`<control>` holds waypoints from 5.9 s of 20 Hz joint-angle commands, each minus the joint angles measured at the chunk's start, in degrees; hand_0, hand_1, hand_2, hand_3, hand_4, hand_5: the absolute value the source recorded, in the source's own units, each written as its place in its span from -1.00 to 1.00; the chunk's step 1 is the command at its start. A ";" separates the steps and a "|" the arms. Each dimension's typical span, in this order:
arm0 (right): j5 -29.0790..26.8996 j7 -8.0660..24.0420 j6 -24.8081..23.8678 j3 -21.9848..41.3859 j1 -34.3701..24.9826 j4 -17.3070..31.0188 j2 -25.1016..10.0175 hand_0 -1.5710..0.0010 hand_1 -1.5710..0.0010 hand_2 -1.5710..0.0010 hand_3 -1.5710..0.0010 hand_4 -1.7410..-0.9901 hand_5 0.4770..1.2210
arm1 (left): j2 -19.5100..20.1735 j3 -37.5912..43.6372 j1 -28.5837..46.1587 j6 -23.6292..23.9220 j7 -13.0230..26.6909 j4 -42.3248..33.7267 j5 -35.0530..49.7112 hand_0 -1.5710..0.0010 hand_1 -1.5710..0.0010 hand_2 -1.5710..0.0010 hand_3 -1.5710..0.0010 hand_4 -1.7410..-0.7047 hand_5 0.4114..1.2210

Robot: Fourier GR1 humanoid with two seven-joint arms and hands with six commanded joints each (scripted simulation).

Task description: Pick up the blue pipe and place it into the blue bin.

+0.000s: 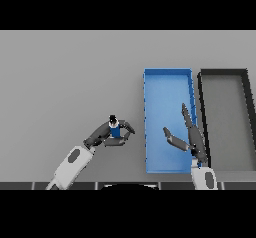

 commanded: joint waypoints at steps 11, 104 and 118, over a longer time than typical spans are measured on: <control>0.65 -0.97 -0.51 -0.13 -1.12 2.35 0.40 1.00 1.00 1.00 1.00 0.47 -0.66 | -1.69 -2.72 0.70 3.73 -5.05 -4.13 -2.97 -0.88 -0.90 -0.91 -0.81 -0.94 0.92; -54.87 36.20 18.88 7.62 -47.93 -4.38 -2.09 -1.00 -1.00 -1.00 -1.00 -0.83 0.93 | -3.28 0.37 -0.43 -8.10 10.53 -13.01 -14.15 1.00 1.00 1.00 1.00 0.59 -0.77; -51.52 30.66 7.59 -9.13 -67.84 21.44 -16.24 -1.00 -1.00 -1.00 -1.00 -0.99 0.75 | -1.52 0.78 1.28 -8.87 9.48 -15.06 -13.27 1.00 1.00 1.00 1.00 0.60 -0.81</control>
